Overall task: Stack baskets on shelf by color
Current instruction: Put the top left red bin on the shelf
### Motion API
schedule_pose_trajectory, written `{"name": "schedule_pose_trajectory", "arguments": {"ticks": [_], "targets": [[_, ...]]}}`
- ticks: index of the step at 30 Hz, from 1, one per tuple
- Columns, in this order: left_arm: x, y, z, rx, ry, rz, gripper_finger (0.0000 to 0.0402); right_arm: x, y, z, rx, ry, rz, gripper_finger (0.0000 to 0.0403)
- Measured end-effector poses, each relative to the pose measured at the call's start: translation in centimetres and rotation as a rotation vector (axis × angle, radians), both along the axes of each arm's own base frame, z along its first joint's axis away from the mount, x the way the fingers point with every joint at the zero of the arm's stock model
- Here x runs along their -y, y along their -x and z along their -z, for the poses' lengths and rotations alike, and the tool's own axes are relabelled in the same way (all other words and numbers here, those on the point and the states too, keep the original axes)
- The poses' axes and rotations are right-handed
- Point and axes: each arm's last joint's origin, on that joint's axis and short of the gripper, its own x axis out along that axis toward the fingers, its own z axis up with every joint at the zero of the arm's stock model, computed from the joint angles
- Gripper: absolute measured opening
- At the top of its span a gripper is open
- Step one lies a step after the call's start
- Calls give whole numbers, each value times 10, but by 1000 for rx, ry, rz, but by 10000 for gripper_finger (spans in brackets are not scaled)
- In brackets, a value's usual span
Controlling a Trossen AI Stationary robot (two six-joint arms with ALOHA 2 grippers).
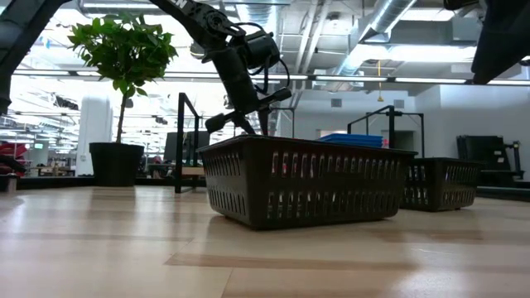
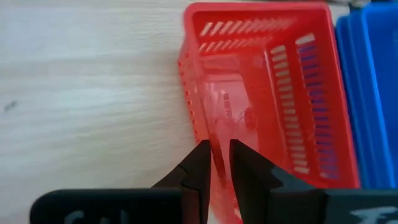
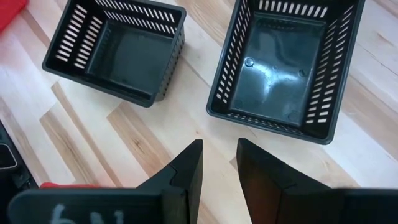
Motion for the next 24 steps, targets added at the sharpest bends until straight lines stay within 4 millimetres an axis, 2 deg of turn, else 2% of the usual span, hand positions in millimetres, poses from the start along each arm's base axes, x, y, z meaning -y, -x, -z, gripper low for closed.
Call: {"name": "schedule_pose_trajectory", "arguments": {"ticks": [4,8,16,24], "targets": [[-2,1,-1,-17,-18,129,45,0,0,0,2,-2,4,122],[-3,1,-2,-1,2,130,45,-1,-1,-1,16,-13,4,122],[-8,6,-1,-86,-72,175,49,-2,-3,-2,38,-28,4,122],[-8,4,-2,-83,-112,219,110,-2,-3,-2,37,-24,3,122]]}}
